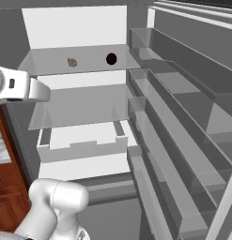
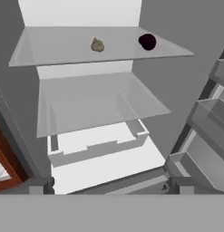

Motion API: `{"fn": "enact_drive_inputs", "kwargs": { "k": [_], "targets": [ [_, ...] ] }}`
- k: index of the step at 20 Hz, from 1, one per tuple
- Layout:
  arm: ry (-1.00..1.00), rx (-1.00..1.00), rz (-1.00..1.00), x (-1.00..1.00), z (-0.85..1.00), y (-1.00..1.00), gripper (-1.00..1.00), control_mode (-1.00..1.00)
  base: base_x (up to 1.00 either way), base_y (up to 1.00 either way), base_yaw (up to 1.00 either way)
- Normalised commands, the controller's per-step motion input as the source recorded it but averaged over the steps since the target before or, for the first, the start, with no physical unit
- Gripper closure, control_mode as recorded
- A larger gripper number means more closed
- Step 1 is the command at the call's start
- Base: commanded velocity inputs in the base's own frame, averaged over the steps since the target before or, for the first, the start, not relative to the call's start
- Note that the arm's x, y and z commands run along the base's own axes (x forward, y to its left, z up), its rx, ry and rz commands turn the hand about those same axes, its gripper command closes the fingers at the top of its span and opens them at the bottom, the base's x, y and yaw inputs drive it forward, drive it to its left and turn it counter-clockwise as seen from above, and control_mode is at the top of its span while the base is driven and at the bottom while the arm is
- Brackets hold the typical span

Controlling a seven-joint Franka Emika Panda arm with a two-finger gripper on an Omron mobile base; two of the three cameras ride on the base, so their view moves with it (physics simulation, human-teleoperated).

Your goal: Retrieve the bottle and the shaker from the cabinet and place them next to the mixing bowl on the counter. Then add garlic from the fridge to the mixing bowl.

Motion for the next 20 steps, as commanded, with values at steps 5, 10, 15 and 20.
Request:
{"fn": "enact_drive_inputs", "kwargs": {
  "k": [5, 10, 15, 20],
  "targets": [
    [0.00, 0.03, 0.31, 0.32, 0.12, -0.10, -1.00, -1.00, 0.00, 0.00, 0.00],
    [-0.09, 0.00, 0.04, 0.69, 0.00, 0.13, -1.00, -1.00, 0.00, 0.00, 0.00],
    [-0.06, 0.00, 0.00, 0.69, 0.00, 0.27, -1.00, -1.00, 0.00, 0.00, 0.00],
    [0.00, 0.00, 0.00, 0.85, 0.00, 0.04, -1.00, -1.00, 0.00, 0.00, 0.00]
  ]
}}
